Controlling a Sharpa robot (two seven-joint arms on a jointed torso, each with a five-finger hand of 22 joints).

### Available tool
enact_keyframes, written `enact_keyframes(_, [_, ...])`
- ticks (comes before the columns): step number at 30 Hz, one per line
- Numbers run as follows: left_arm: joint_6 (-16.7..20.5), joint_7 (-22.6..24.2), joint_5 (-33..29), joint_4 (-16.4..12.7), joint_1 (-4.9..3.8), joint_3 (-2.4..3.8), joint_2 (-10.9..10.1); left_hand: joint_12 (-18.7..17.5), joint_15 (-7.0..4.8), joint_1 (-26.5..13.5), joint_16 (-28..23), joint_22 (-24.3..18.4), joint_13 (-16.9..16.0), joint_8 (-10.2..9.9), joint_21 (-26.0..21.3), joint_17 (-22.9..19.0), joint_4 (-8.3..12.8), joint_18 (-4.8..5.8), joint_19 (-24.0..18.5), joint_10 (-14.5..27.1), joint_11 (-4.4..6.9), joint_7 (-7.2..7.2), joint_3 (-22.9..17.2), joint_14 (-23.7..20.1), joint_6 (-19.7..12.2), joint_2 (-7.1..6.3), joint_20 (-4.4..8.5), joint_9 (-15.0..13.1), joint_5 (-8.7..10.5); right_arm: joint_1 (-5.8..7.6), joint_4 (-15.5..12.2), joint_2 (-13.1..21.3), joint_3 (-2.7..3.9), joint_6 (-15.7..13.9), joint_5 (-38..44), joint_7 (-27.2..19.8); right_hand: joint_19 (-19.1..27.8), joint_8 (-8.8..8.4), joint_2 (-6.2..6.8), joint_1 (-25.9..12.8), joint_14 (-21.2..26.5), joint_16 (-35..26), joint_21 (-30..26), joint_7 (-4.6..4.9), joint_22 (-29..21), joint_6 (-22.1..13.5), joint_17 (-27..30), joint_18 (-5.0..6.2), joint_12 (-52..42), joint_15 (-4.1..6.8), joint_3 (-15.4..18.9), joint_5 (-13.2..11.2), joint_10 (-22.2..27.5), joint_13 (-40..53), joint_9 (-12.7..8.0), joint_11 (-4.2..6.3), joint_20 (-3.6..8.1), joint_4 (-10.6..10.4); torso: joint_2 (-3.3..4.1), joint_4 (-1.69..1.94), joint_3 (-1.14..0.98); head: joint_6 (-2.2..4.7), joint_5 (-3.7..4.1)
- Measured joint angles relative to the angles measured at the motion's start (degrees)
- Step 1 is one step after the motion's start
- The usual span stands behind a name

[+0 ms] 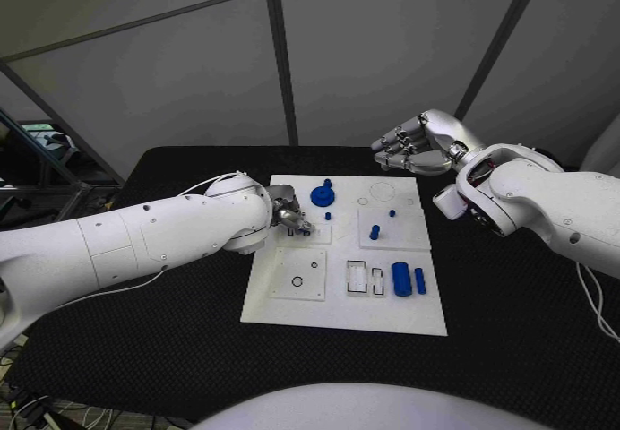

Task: Assemble the parts on the task board

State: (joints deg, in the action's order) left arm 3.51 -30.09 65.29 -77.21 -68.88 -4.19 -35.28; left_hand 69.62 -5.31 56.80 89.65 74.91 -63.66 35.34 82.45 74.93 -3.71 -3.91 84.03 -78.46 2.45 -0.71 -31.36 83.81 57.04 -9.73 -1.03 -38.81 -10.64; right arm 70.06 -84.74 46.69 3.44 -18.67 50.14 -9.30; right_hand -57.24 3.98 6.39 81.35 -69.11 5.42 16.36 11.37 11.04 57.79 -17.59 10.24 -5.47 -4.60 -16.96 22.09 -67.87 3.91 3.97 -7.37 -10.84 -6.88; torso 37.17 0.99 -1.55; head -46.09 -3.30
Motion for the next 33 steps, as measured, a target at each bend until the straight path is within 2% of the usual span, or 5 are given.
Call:
enact_keyframes(13, [0.0,-0.1,0.0,-0.5,0.04,-0.02,-0.2,0.0,0.00,0.0,0.0,0.0,-0.1,0.0,0.0,0.0,-0.9,0.00,0.0,0.0,0.00,0.00,0.9,0.0,0.0,0.01,0.00,0.2,0.01,0.00,0.1,0.0,0.00,0.0,0.0,0.0,0.0,0.00,0.00,0.0,0.0,0.0,0.0,0.00,0.0,0.0,0.0,0.00,0.0,0.00,0.0,0.0,0.0,0.0,0.0,0.00,0.00,0.0,0.00,0.04,0.06,0.13,-0.03])
enact_keyframes(19, [0.0,-0.1,-0.5,-0.9,0.04,-0.01,-0.3,0.0,-0.16,1.9,0.0,0.0,-0.1,-0.3,0.0,0.0,-0.7,0.00,0.0,0.2,0.19,-0.01,-0.1,0.2,0.0,1.92,0.00,0.4,0.03,0.00,0.1,-0.1,0.00,0.0,0.0,0.0,0.0,0.00,0.00,0.0,0.0,0.0,0.0,0.00,0.0,0.0,0.0,0.01,0.0,0.00,0.0,0.0,0.0,0.0,0.0,0.00,0.00,0.0,0.00,0.04,0.05,0.14,-0.08])
enact_keyframes(25, [0.0,-0.1,-1.5,-1.0,0.05,0.19,-0.4,0.0,-0.12,3.0,0.0,0.0,0.0,-0.5,-0.2,0.0,0.4,0.00,0.0,0.2,0.14,-0.05,-2.7,0.2,0.0,3.04,0.00,0.4,0.10,-0.01,0.2,-0.1,0.00,0.0,0.0,0.0,0.0,0.00,0.00,0.0,0.0,0.0,0.0,0.00,0.0,0.0,0.0,0.01,0.0,0.00,0.0,0.0,0.0,0.0,0.0,0.00,0.00,0.0,-0.01,0.04,0.05,0.14,0.00])
enact_keyframes(33, [0.0,-0.1,-3.2,-1.1,0.05,0.77,-0.5,0.0,-0.10,3.0,0.0,0.0,0.2,-0.6,-0.4,0.0,-0.2,0.00,0.0,0.3,0.04,-0.14,-3.8,0.1,-0.1,3.05,0.00,0.1,-0.02,-0.01,0.3,-0.1,0.00,0.1,0.0,0.0,0.0,0.00,0.00,0.0,0.0,0.0,0.0,0.00,0.0,0.0,0.0,0.00,0.0,0.00,0.0,0.0,0.0,0.0,0.0,0.00,0.00,0.0,-0.03,0.04,0.03,0.12,-0.04])
